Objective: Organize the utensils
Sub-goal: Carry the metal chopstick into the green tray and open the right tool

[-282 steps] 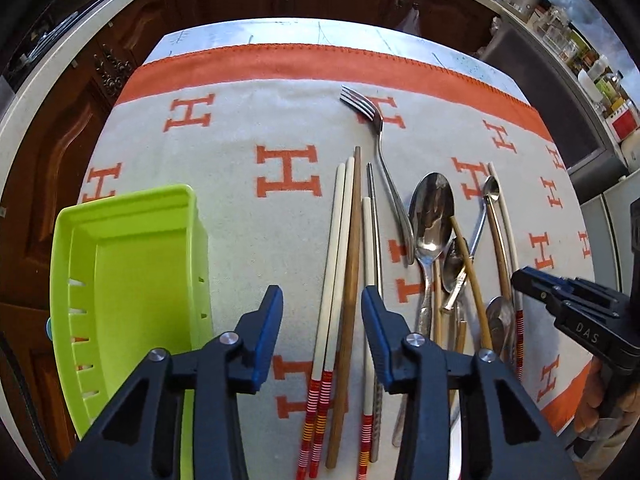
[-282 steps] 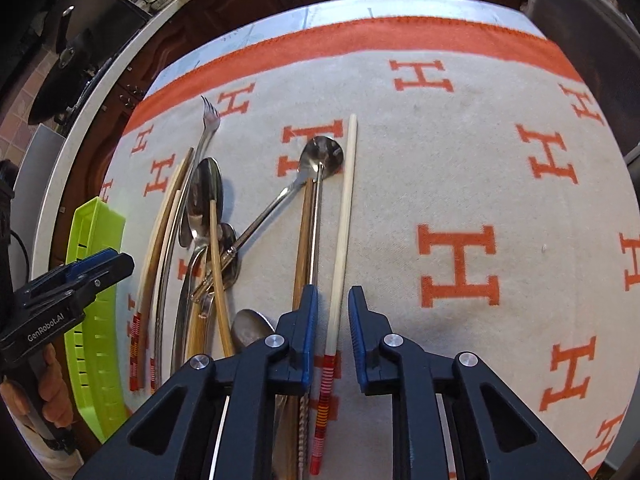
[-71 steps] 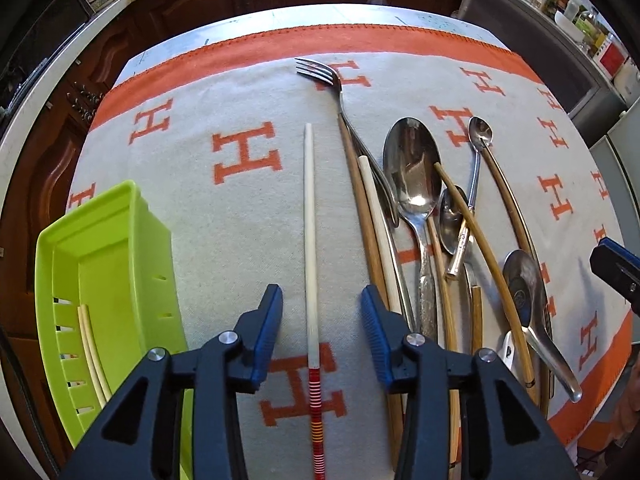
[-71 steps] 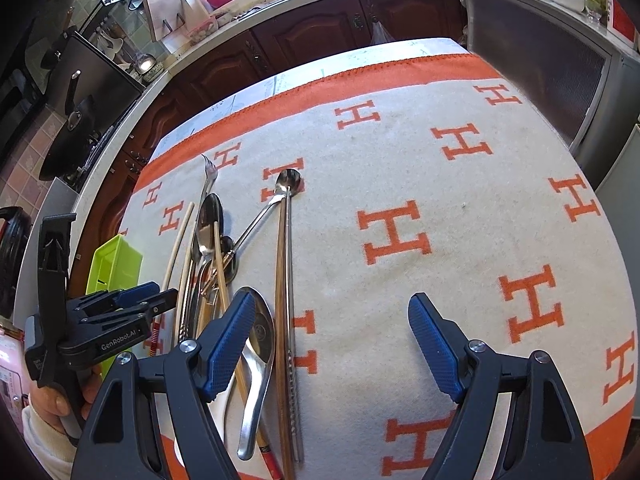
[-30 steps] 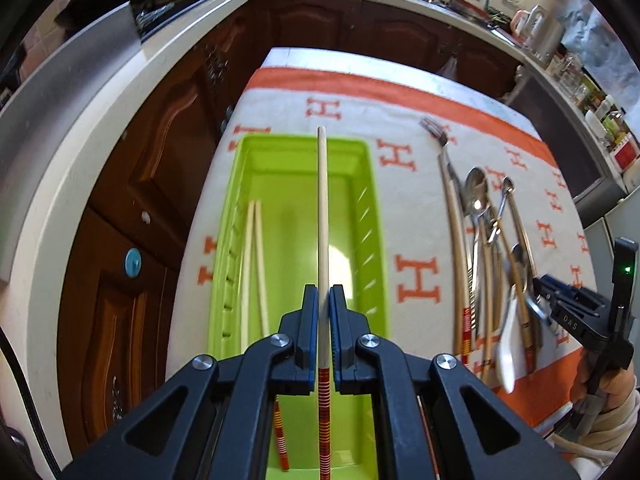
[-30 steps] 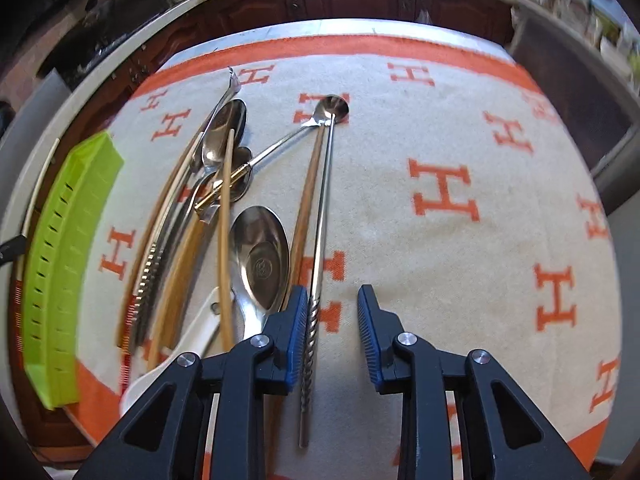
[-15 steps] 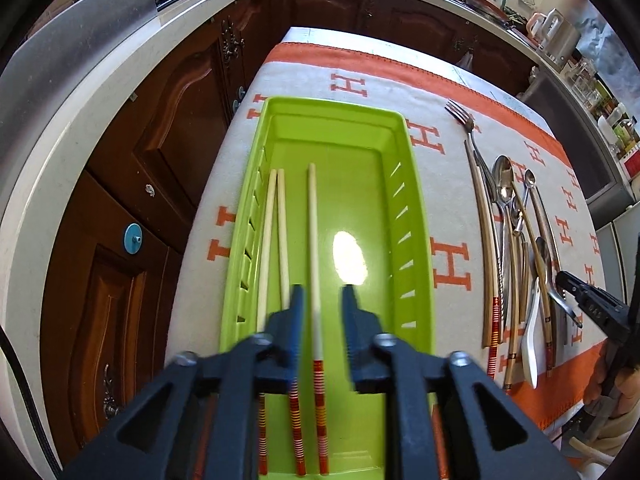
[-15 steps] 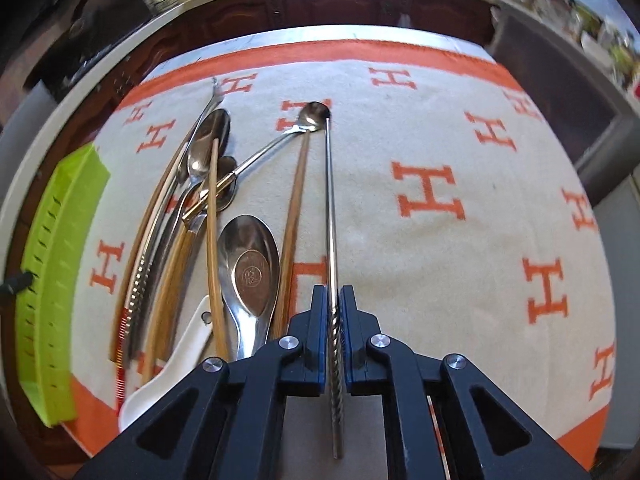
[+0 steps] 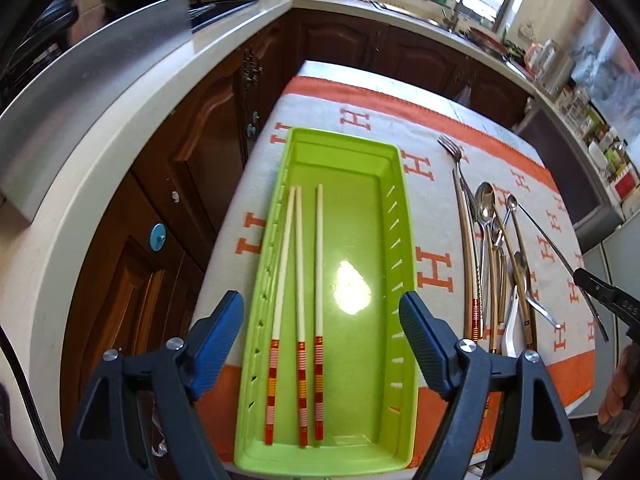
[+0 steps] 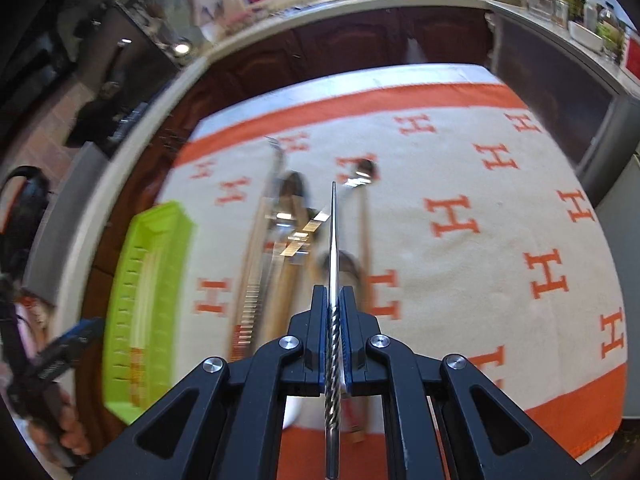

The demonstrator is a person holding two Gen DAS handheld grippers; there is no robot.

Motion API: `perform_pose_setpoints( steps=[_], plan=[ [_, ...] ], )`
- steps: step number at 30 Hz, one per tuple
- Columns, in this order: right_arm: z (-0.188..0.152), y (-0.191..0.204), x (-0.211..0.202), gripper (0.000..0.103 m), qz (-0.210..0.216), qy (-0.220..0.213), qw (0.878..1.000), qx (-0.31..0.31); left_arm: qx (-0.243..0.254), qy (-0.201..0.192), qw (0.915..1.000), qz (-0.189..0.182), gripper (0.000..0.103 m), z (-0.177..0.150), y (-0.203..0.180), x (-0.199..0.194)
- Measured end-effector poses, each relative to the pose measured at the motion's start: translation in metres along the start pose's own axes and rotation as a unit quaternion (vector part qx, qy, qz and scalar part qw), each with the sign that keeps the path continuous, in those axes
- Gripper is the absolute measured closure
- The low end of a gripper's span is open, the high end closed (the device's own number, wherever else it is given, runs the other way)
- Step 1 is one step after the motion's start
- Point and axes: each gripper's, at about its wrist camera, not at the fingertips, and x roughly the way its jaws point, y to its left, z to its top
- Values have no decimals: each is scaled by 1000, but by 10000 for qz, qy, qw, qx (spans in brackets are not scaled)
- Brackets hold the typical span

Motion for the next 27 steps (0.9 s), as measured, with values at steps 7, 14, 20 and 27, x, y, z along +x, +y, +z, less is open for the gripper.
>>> perform_pose_setpoints(
  steps=[7, 14, 20, 27],
  plan=[
    [-7, 78, -26, 97, 720, 67, 9962, -483, -61, -309, 9995, 99, 23, -15, 14, -20],
    [-17, 161, -18, 97, 1233, 362, 9873, -936, -2, -136, 9998, 126, 14, -23, 21, -24],
    [-26, 210, 6, 97, 1329, 668, 9828, -1092, -109, -99, 9998, 146, 12, -28, 33, -25],
    [-22, 223, 44, 97, 1280, 848, 9864, -595, -500, -151, 9982, 287, 1, -25, 49, -27]
  ],
)
